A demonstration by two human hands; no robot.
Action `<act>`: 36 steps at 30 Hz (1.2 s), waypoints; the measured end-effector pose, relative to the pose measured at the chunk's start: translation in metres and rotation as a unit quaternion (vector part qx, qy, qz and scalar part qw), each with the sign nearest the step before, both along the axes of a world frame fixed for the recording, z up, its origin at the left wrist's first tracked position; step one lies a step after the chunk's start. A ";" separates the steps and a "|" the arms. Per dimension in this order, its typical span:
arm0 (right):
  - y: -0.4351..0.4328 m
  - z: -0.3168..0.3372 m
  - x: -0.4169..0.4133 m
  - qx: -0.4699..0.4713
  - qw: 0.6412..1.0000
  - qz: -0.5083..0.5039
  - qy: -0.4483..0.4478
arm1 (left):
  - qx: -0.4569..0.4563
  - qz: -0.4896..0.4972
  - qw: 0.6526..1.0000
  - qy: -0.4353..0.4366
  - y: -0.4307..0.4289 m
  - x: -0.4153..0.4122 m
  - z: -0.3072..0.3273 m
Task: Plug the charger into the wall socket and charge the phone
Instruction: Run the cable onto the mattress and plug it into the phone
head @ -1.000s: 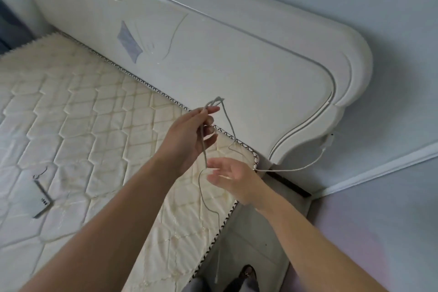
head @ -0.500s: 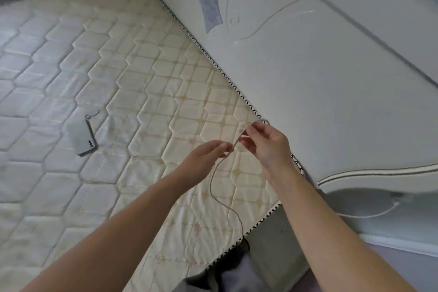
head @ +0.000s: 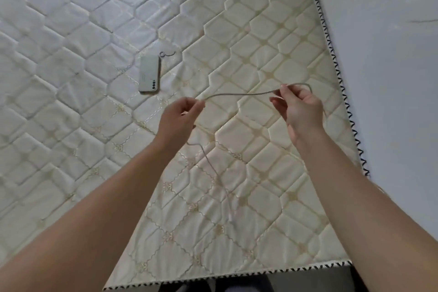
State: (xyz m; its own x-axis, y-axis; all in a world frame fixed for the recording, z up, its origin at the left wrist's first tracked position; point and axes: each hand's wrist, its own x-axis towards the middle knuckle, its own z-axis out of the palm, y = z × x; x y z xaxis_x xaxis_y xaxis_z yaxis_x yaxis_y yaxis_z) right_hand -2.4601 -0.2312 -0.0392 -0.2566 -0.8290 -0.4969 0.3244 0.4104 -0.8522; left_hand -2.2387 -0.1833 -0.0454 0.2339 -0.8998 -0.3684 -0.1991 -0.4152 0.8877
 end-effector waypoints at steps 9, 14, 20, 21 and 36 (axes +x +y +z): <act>0.038 -0.186 0.066 0.135 0.903 0.370 0.169 | 0.102 -0.067 0.983 -0.138 -0.015 0.053 -0.152; 0.075 -0.251 0.085 0.065 0.678 0.585 0.441 | 0.121 -0.088 0.981 -0.121 0.005 0.090 -0.211; 0.069 -0.278 0.099 -0.021 0.585 0.613 0.531 | 0.094 -0.049 0.975 -0.193 -0.038 0.131 -0.236; 0.063 -0.277 0.101 -0.037 0.575 0.606 0.548 | 0.071 -0.038 0.970 -0.229 -0.055 0.139 -0.237; 0.015 -0.287 0.104 -0.091 0.684 0.472 0.549 | 0.068 -0.073 0.874 -0.475 -0.158 0.192 -0.303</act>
